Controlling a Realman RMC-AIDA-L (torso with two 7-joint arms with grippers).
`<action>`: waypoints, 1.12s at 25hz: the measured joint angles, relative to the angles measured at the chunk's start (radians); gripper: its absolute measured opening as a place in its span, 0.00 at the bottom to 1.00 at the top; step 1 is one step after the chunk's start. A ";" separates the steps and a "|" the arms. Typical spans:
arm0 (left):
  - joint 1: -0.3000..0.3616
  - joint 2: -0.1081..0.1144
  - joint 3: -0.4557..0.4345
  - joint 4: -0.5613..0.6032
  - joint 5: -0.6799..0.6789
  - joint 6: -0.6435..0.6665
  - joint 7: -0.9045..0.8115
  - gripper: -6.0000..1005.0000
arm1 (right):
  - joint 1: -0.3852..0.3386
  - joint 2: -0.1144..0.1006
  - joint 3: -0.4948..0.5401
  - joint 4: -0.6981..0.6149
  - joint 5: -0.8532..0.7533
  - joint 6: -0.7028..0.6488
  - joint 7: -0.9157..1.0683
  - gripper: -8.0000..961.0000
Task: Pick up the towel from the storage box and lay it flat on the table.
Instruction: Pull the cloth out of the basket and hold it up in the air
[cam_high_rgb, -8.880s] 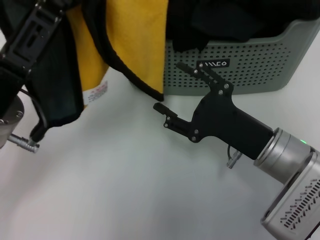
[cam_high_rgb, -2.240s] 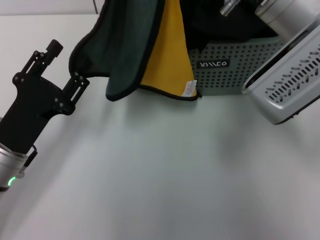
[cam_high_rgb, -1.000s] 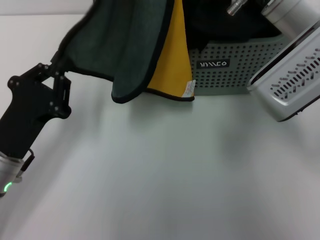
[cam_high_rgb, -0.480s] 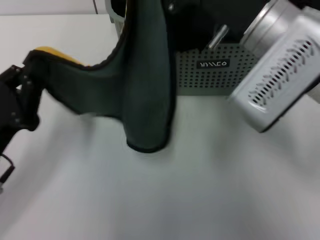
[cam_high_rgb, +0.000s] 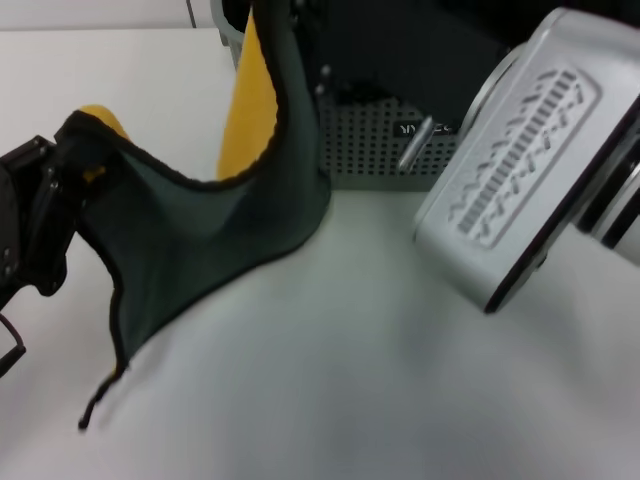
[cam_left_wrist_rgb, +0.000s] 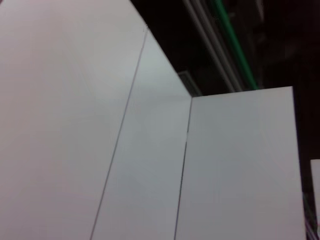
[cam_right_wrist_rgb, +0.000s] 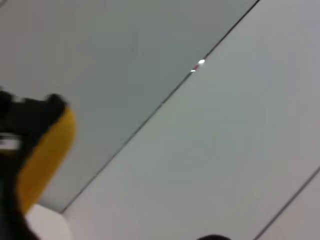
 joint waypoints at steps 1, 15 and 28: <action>0.006 0.000 0.000 0.016 0.006 0.001 -0.003 0.02 | -0.003 -0.001 -0.018 -0.017 0.000 0.026 -0.001 0.03; 0.012 -0.002 0.001 0.005 0.074 -0.001 -0.016 0.02 | 0.117 -0.094 -0.009 0.066 0.404 0.083 -0.005 0.03; 0.010 -0.014 -0.006 -0.024 0.071 -0.003 0.015 0.02 | 0.172 -0.043 0.032 0.188 0.590 0.059 -0.346 0.03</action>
